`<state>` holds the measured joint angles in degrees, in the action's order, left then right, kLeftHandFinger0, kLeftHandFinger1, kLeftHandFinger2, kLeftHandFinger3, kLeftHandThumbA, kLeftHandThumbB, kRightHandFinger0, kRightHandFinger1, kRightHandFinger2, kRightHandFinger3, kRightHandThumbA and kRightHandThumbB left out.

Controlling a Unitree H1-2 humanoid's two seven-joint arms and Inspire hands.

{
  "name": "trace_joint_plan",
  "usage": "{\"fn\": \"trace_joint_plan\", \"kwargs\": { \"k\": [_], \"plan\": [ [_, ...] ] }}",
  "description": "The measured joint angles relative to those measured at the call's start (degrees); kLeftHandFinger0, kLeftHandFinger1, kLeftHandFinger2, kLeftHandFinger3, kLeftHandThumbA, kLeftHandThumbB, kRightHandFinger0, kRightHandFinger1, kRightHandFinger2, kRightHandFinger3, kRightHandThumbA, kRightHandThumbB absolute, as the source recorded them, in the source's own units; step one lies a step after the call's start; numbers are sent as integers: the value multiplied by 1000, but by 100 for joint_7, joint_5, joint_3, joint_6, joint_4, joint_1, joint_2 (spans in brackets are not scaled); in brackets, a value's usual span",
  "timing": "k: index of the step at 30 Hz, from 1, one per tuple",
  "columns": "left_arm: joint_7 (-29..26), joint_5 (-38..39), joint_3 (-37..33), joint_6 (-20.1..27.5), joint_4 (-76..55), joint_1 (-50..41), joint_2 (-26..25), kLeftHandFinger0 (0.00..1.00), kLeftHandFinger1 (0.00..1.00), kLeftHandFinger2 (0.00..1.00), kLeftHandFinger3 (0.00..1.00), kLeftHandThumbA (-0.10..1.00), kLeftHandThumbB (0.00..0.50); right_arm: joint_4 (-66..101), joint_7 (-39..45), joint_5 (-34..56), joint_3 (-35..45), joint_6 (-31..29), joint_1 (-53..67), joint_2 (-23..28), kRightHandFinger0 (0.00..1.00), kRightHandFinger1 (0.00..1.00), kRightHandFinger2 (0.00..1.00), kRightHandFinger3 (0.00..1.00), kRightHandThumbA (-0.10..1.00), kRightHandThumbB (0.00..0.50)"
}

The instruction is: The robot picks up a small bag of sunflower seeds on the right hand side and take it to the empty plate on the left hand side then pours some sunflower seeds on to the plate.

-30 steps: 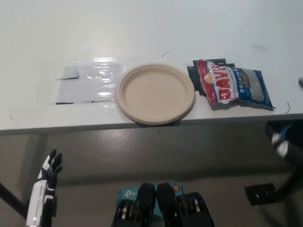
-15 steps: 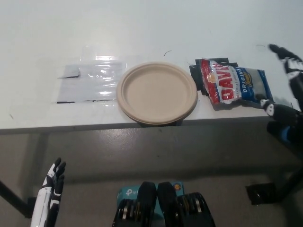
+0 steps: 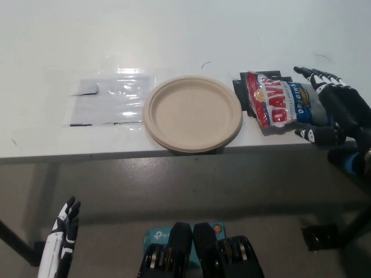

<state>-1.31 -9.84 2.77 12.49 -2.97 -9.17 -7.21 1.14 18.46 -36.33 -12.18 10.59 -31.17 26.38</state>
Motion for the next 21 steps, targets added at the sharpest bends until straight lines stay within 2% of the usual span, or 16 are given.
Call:
{"fn": "trace_joint_plan", "kwargs": {
  "k": [5, 8, 13, 18, 21],
  "plan": [
    [65, 31, 1, -2, -13, -57, -53, 1000, 1000, 1000, 1000, 1000, 262, -175, 134, -17, -107, 64, -135, 26, 1000, 1000, 1000, 1000, 874, 436],
    [97, 61, -1, -4, -25, -119, -120, 1000, 1000, 1000, 1000, 1000, 270, -272, 181, -14, -127, 86, -208, 25, 1000, 1000, 1000, 1000, 895, 439],
    [224, 168, -16, -17, -50, -199, -220, 1000, 1000, 1000, 1000, 1000, 232, -293, 229, 5, -128, 136, -266, 24, 1000, 1000, 1000, 1000, 908, 423],
    [312, 218, -29, -17, -59, -243, -262, 1000, 1000, 1000, 1000, 993, 227, -308, 244, 55, -125, 153, -266, 21, 1000, 1000, 1000, 1000, 889, 389],
    [345, 250, -26, -16, -57, -253, -264, 1000, 1000, 1000, 1000, 994, 258, -395, 245, 72, -126, 154, -271, 20, 1000, 1000, 1000, 1000, 891, 388]
  ]
}}
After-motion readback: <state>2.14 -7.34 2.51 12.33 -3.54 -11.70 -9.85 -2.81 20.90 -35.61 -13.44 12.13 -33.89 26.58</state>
